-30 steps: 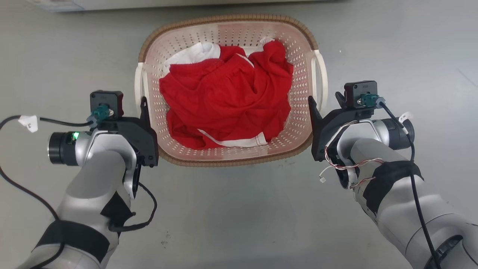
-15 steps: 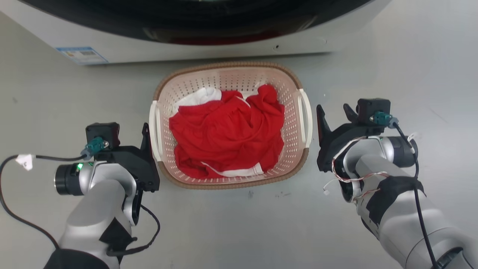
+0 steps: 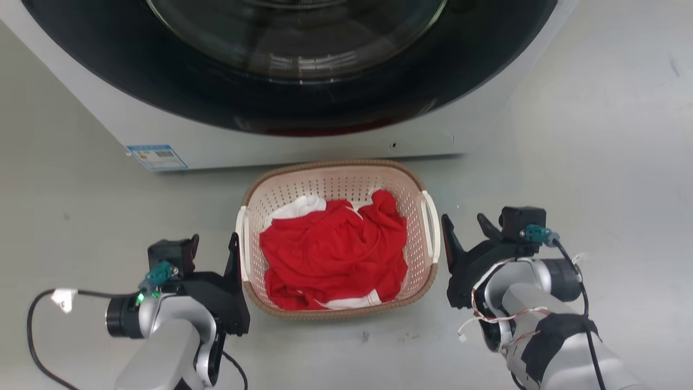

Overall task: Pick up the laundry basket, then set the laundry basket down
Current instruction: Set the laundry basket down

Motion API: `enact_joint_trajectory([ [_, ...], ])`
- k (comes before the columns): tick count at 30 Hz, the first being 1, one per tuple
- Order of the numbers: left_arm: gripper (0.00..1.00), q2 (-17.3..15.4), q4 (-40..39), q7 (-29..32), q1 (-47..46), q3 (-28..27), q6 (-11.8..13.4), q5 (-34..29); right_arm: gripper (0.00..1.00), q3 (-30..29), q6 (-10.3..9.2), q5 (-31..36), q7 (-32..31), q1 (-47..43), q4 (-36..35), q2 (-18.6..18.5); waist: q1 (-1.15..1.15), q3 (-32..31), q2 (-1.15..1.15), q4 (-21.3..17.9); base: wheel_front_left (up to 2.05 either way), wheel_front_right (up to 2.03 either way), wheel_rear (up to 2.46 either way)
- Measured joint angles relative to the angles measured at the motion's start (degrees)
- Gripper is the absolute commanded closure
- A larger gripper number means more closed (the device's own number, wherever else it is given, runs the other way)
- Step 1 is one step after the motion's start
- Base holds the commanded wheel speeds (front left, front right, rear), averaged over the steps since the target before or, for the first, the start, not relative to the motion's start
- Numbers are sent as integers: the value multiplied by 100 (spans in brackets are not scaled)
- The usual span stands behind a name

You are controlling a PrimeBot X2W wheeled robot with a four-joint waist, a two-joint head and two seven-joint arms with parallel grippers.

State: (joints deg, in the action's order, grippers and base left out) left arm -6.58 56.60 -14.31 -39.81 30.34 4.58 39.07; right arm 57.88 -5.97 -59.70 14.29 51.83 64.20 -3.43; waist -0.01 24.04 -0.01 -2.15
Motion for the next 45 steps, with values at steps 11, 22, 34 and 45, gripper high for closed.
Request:
enact_joint_trajectory([
  [11, 0, -71, -895, 0, 1184, -215, 96, -348, 0, -477, -15, 367, -1, -944, -699, -80, 0, -892, 0, 8, 0, 0, 0],
  [22, 0, -167, -2195, 0, 2638, -554, 199, -850, 0, -1217, -114, 1056, 0, -2299, -1812, -272, 0, -1771, 0, 77, 0, 0, 0],
  [34, 0, -197, -3296, 0, 3513, -883, 248, -1293, 0, -2025, -120, 1885, -1, -3424, -2800, -366, 0, -2161, 0, 75, 0, 0, 0],
  [45, 0, -176, -3898, 0, 3999, -1047, 249, -1757, 0, -2639, -133, 2696, -1, -4242, -3646, -364, 1, -2260, 1, 27, 0, 0, 0],
])
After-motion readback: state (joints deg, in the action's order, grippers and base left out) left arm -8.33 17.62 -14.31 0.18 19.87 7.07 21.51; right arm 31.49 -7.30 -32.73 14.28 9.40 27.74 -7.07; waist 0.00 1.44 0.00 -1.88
